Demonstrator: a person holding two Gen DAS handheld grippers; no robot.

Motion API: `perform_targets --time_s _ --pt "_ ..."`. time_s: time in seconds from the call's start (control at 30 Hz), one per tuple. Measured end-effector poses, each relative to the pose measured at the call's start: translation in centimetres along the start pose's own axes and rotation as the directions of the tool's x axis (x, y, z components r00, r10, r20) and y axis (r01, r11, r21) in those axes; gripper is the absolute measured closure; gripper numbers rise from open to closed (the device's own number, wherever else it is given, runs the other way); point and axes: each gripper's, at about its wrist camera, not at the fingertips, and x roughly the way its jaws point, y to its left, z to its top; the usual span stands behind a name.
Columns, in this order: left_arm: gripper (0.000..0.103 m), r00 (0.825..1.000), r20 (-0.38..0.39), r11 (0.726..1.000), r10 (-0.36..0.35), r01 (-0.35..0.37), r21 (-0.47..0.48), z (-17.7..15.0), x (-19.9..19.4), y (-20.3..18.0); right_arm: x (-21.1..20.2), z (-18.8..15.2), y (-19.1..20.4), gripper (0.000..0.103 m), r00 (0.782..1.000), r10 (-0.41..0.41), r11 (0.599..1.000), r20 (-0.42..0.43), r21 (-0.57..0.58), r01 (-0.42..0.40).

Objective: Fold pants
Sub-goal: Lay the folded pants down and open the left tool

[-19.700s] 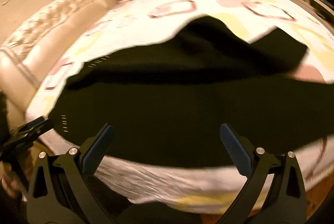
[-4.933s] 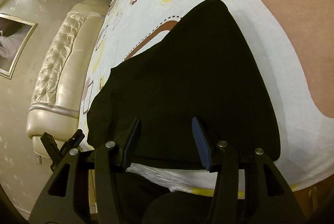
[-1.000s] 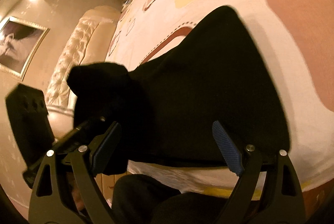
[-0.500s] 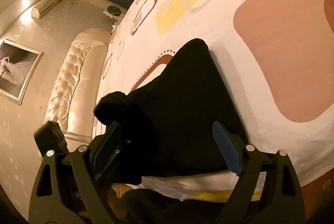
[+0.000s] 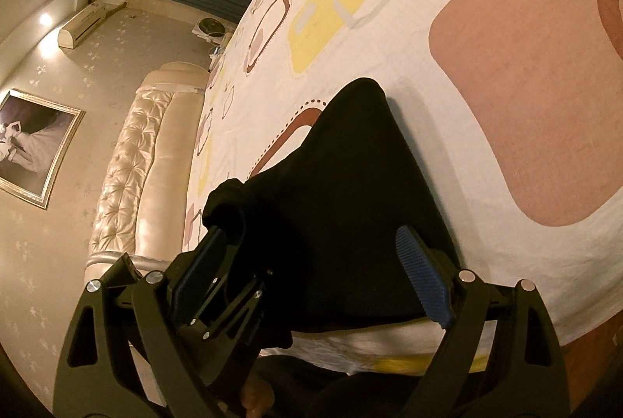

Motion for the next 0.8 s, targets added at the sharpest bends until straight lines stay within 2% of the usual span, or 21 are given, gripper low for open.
perform_targets --time_s 0.03,0.1,0.2,0.37,0.47,0.57,0.67,0.8 --pt "0.082 1.000 0.002 1.000 -0.004 0.004 0.003 0.0 -0.1 0.0 0.0 0.0 0.0 0.014 1.000 0.000 1.000 0.001 0.001 0.000" --pt "0.070 1.000 0.007 1.000 -0.013 0.013 0.008 0.0 -0.3 -0.2 -0.2 -0.1 0.0 0.014 1.000 -0.001 1.000 0.004 0.000 0.001" --pt "0.053 0.998 0.008 0.998 -0.065 0.065 0.002 -0.2 -0.7 -0.4 -0.4 -0.1 0.1 0.014 1.000 -0.004 1.000 0.015 0.000 0.004" --pt "0.030 0.990 0.032 0.991 -0.136 0.136 0.019 -0.3 -2.4 -1.0 -1.4 0.2 0.0 0.014 0.999 -0.007 1.000 0.040 -0.001 0.007" --pt "0.027 0.987 0.050 0.988 -0.150 0.149 0.027 -0.2 -3.8 -0.9 -1.9 0.4 -0.1 0.014 0.999 -0.004 1.000 0.054 0.006 0.004" --pt "0.026 0.980 0.050 0.981 -0.193 0.193 0.003 0.0 -5.5 0.4 -2.4 0.5 0.4 0.014 0.998 -0.001 1.000 0.068 0.000 0.001" --pt "0.022 0.971 0.071 0.973 -0.228 0.230 -0.020 -0.1 -7.4 2.9 -2.6 0.4 1.2 0.014 0.998 0.014 1.000 0.068 -0.016 -0.013" --pt "0.021 0.967 0.089 0.963 -0.238 0.247 -0.106 -1.3 -8.8 8.8 -1.8 -0.2 2.6 0.014 0.999 0.032 0.998 0.029 -0.053 -0.031"
